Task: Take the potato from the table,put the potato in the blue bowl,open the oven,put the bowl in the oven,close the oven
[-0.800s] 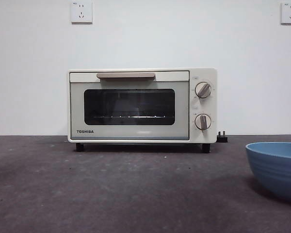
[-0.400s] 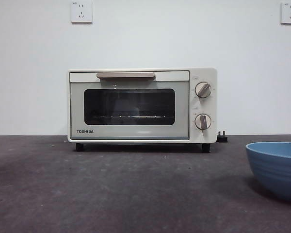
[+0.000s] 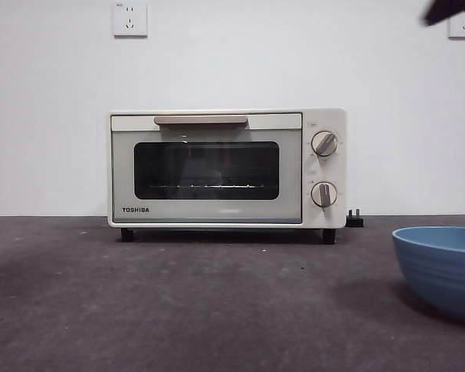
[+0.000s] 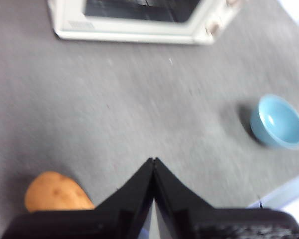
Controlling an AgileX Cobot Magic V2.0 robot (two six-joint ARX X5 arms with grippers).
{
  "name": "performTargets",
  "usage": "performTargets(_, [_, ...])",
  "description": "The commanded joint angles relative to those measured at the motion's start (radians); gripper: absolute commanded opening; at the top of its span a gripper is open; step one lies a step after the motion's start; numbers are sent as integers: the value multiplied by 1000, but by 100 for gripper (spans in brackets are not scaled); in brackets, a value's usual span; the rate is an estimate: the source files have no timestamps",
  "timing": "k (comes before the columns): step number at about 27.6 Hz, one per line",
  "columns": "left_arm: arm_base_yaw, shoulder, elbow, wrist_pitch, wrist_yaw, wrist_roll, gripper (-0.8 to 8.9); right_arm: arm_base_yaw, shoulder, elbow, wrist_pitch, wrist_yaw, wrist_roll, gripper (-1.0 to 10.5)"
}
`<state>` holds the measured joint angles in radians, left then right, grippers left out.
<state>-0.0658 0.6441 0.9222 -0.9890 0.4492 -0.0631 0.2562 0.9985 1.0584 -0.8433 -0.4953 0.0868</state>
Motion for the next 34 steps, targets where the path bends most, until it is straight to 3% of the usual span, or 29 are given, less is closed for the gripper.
performTargets(1, [-21,-6,3,0,4,31,-6,136,70,37,62,54,32,-8])
performTargets(6, [-62,-21,3,-46,3,37,-5,334,220,132,137,119,64,-8])
performTargets(14, [-106,-67,3,-142,4,41,-5,572,507,348,163,130,79,-8])
performTargets(19, [-106,-111,3,-229,3,45,-6,679,692,521,150,130,79,-8])
performTargets(27, [-106,-217,4,-330,1,35,-6,779,1028,933,-53,130,97,-8])
performTargets(29, [-106,-254,6,-330,-38,32,-5,780,1059,958,-50,130,124,-3])
performTargets(32, [-106,-300,43,-332,-246,54,-6,784,1101,958,-2,130,166,13])
performTargets(34, [-106,-314,79,-332,-279,67,-6,786,1128,958,24,130,176,160])
